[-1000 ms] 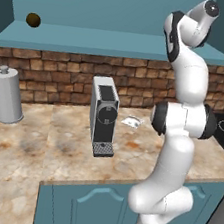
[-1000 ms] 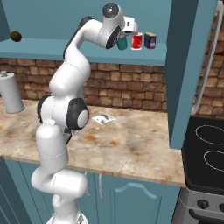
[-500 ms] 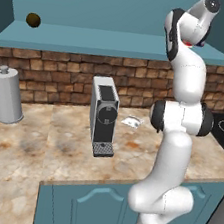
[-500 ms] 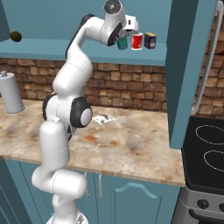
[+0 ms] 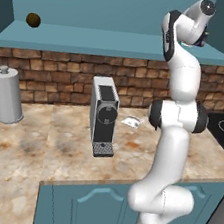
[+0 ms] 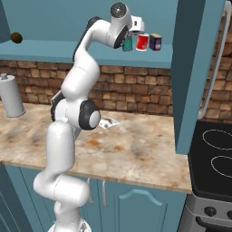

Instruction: Pick the cans from the counter and place them in their designated side in the cabinet.

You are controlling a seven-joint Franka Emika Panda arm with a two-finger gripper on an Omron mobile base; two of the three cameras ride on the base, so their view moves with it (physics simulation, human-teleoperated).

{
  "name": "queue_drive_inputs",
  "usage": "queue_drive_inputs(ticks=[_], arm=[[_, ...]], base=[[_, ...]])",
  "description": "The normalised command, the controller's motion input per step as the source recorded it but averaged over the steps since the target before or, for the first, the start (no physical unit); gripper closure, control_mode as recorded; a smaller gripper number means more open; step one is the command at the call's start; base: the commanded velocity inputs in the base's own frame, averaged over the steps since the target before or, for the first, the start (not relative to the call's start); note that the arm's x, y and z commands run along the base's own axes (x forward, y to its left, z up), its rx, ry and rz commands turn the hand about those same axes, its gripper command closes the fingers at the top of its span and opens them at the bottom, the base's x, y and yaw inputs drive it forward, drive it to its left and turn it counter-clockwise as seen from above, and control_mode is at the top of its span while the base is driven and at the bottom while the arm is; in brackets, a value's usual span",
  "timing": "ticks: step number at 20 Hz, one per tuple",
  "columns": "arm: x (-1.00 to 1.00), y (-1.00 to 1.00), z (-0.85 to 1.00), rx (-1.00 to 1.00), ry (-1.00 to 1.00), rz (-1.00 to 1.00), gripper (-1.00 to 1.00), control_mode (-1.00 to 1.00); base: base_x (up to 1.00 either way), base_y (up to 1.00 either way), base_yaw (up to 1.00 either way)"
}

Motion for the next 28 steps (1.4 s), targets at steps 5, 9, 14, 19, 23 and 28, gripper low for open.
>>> queue_drive_inputs(ticks=[5,9,14,19,23,28], arm=[[0.22,-0.01,0.01,0.00,-0.11,0.01,-1.00,-1.00],[0.06,0.00,0.09,0.00,-0.14,0.03,-1.00,-1.00],[0.00,0.00,0.12,0.00,-0.15,0.04,-1.00,-1.00],[-0.26,0.05,0.00,0.00,-0.20,0.06,-1.00,-1.00],[-0.48,0.17,0.00,0.00,-0.18,0.06,-1.00,-1.00],[-0.65,0.42,-0.23,-0.05,-0.24,0.05,-1.00,-1.00]], base=[[0.00,0.00,0.00],[0.00,0.00,0.00],[0.00,0.00,0.00],[0.00,0.00,0.00],[0.00,0.00,0.00],[0.00,0.00,0.00]])
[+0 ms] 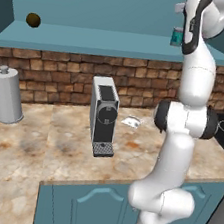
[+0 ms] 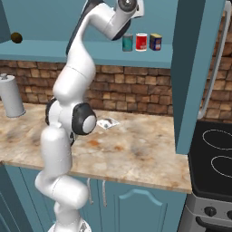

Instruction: Pick the cans from the counter and place them in their designated side in the cabinet.

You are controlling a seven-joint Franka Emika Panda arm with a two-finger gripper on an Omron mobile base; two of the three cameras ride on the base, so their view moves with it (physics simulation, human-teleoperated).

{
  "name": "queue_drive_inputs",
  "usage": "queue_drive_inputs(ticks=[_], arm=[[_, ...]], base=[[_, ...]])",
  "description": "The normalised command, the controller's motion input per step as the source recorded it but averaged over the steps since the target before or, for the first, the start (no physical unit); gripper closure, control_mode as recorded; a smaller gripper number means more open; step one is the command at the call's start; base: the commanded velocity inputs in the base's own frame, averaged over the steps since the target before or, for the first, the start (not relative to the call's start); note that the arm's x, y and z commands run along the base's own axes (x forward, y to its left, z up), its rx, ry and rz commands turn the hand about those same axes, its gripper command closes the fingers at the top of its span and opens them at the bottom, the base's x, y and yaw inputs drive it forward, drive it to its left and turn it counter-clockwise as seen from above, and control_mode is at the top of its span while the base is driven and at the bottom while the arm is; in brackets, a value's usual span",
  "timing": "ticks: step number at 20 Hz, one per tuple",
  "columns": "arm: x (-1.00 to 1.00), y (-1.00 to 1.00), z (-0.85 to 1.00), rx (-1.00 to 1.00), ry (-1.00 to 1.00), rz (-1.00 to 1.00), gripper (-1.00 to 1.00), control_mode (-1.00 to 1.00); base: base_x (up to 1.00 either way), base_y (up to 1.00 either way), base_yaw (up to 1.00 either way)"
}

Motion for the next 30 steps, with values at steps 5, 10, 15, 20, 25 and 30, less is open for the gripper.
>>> queue_drive_inputs(ticks=[5,10,15,20,25,30], arm=[[-0.68,0.48,-0.25,-0.07,-0.25,0.04,-1.00,-1.00],[-0.73,0.49,-0.21,-0.07,-0.23,0.03,-1.00,-1.00],[-0.78,0.47,-0.14,-0.07,-0.16,0.03,-1.00,-1.00],[-0.88,0.36,-0.14,-0.06,-0.12,0.03,-1.00,-1.00],[-0.96,0.24,-0.12,-0.05,-0.09,0.04,-1.00,-1.00],[-1.00,0.21,-0.18,-0.05,-0.09,0.03,-1.00,-1.00]], base=[[0.00,0.00,0.00],[0.00,0.00,0.00],[0.00,0.00,0.00],[0.00,0.00,0.00],[0.00,0.00,0.00],[0.00,0.00,0.00]])
